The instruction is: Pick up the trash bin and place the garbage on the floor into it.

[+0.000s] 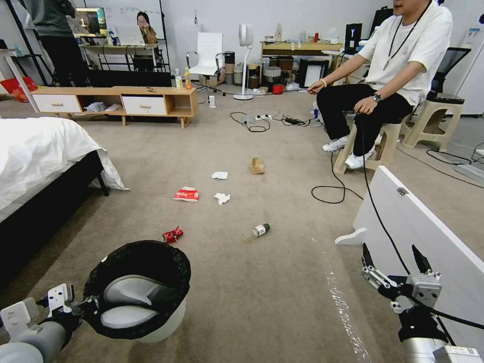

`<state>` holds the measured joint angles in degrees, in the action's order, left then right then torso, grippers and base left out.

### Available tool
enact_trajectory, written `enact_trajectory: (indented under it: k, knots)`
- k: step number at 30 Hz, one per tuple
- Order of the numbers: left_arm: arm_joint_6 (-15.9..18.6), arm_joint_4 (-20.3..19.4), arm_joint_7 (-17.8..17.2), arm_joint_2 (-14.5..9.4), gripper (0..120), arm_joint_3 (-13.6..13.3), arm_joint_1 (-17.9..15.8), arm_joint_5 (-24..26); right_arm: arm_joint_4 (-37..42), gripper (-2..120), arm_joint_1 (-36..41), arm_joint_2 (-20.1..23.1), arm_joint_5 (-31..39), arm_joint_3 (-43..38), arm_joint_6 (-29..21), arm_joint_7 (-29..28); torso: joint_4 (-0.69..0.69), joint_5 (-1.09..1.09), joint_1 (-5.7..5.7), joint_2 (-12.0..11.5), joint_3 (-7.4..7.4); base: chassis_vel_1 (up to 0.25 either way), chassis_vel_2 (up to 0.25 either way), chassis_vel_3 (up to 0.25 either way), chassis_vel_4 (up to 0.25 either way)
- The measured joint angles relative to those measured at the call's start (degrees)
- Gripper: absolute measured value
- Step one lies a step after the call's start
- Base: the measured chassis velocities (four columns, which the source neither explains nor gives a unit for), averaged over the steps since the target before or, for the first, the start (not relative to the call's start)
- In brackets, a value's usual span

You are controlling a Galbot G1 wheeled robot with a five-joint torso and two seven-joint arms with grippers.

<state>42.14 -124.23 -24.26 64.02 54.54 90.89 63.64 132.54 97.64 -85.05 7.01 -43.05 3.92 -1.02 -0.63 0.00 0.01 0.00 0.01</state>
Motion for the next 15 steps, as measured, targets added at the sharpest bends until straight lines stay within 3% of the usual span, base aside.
enact_trajectory:
  k: [15]
  knots:
    - [0.0,-0.4,0.2,0.4,3,0.1,0.5,-0.2,0.1,100,0.1,0.3,-0.3,-0.4,-0.1,-0.2,0.0,0.0,0.0,0.0,0.0,0.0,0.0,0.0,0.0]
